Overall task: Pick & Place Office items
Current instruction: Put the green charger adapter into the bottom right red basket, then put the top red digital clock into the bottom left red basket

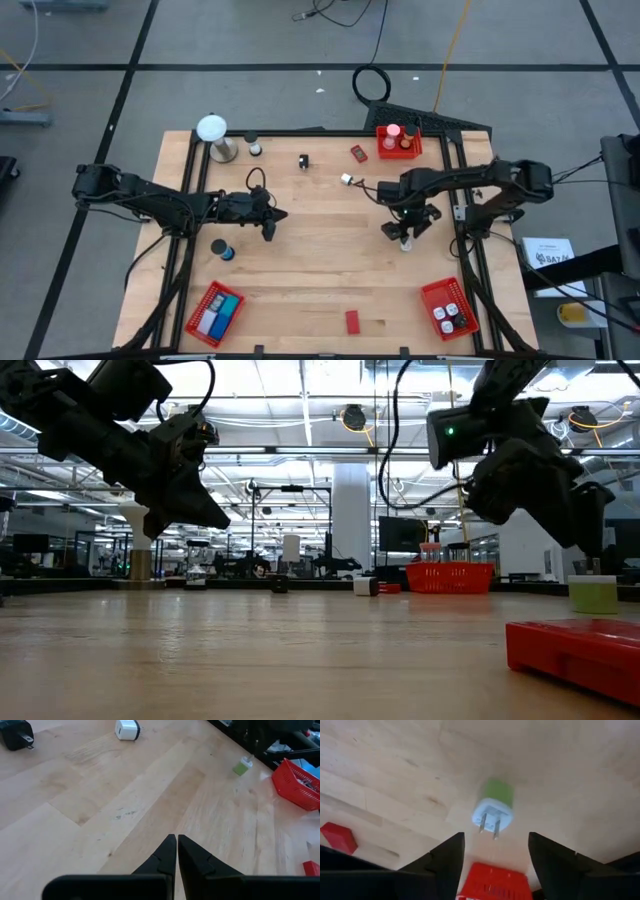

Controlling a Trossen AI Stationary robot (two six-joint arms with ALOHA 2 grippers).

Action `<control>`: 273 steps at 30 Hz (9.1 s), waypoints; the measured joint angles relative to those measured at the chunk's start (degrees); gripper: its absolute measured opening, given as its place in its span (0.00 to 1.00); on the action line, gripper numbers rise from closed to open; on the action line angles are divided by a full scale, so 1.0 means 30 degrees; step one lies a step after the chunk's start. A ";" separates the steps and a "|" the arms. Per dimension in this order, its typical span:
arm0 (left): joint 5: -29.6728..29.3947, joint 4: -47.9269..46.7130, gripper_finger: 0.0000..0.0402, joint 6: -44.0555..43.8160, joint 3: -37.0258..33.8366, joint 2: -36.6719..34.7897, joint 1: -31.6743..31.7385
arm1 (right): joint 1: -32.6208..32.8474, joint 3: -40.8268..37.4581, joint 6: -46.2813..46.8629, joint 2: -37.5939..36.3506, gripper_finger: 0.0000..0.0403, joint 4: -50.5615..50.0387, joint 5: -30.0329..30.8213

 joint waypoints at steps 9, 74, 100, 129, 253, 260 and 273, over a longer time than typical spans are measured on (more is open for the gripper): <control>-0.0021 0.0009 0.04 0.0909 0.0000 0.0000 0.0000 | 0.3512 0.0000 -0.0001 -0.3680 0.46 0.2094 0.7775; 0.3331 1.2430 0.01 0.7119 0.0692 0.6878 0.0918 | 1.1048 -0.2142 -0.6249 -0.3899 0.60 0.4160 1.1221; 0.4501 1.2396 0.01 0.7802 0.0692 0.6874 0.0903 | 0.9500 -0.1707 -0.2521 -0.2418 0.30 0.4699 0.7990; 0.5238 1.1500 0.01 0.8491 0.0692 0.6870 0.0903 | 1.9803 0.1248 2.4969 -0.2720 0.31 0.2141 0.6645; 0.0449 -0.8409 0.02 -0.0179 0.6465 0.0734 0.5472 | 0.0218 -0.1545 -0.5591 -0.3413 0.00 1.7081 1.2322; -0.0959 -1.3906 0.03 -0.2153 1.0896 0.1275 0.6555 | -0.2060 -0.1552 -0.6811 -0.3420 0.00 1.6844 1.0638; -0.0523 -0.3173 0.02 -0.0923 0.6092 0.1450 0.4240 | -0.6113 0.1132 -0.6906 -0.2152 0.04 1.4644 0.8986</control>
